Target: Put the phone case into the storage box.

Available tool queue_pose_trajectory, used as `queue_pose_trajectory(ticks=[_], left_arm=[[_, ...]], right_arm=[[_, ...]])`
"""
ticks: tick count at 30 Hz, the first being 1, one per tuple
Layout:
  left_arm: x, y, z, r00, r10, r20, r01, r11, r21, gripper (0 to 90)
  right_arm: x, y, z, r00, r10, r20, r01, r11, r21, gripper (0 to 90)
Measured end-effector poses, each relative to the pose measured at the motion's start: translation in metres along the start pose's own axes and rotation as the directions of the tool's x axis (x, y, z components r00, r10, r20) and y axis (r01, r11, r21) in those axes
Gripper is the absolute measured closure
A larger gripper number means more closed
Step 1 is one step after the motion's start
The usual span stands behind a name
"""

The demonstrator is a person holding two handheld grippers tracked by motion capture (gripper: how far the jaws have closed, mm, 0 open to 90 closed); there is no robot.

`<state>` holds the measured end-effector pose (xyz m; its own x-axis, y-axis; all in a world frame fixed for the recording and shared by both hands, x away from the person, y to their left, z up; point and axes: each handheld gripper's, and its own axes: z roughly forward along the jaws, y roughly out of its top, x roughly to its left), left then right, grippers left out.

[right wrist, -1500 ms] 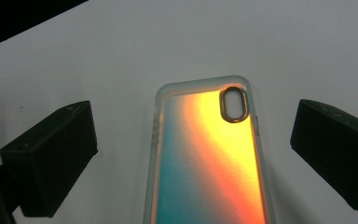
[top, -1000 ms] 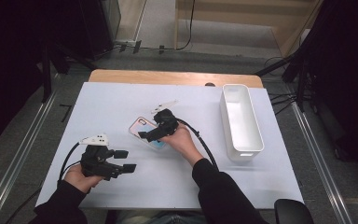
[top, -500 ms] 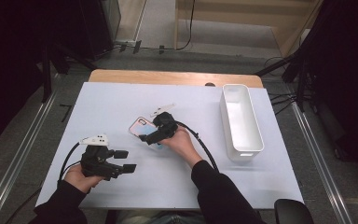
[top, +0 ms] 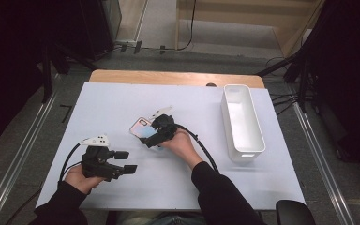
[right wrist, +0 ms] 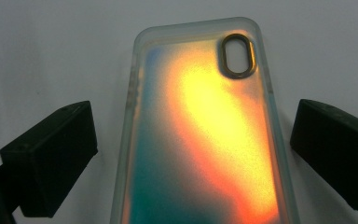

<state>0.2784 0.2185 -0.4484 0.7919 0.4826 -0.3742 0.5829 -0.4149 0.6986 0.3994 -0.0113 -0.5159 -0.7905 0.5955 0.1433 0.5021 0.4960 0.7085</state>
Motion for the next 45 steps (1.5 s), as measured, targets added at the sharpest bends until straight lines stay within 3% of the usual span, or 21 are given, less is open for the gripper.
queue_pose_trajectory(ticks=[16,23,30,31,34,40,45], left_arm=[[0.0,0.0,0.0,1.0,-0.001,-0.001,0.001,1.0,0.002,26.6],[0.0,0.0,0.0,1.0,-0.001,0.0,0.001,1.0,0.002,26.6],[0.0,0.0,0.0,1.0,-0.002,0.001,0.002,1.0,0.004,26.6],[0.0,0.0,0.0,1.0,-0.001,0.001,0.001,1.0,0.004,26.6],[0.0,0.0,0.0,1.0,-0.001,0.001,0.001,1.0,0.005,26.6],[0.0,0.0,0.0,1.0,-0.001,0.0,0.001,1.0,0.003,26.6],[0.0,0.0,0.0,1.0,-0.001,-0.004,0.001,1.0,0.003,26.6]], right_arm=[[0.012,0.001,0.005,0.9927,-0.076,0.093,0.072,0.996,0.048,0.0],[0.012,0.001,0.005,0.9921,-0.081,0.096,0.076,0.996,0.048,0.6],[0.012,0.0,0.003,0.9917,-0.074,0.106,0.071,0.997,0.033,6.7],[0.013,0.0,0.002,0.9919,-0.077,0.101,0.075,0.997,0.025,11.6],[0.013,-0.001,0.002,0.9919,-0.083,0.096,0.082,0.996,0.021,14.7],[0.013,-0.001,0.001,0.9923,-0.083,0.092,0.082,0.996,0.019,15.3],[0.012,0.0,0.001,0.9948,-0.053,0.087,0.052,0.999,0.011,15.5]])
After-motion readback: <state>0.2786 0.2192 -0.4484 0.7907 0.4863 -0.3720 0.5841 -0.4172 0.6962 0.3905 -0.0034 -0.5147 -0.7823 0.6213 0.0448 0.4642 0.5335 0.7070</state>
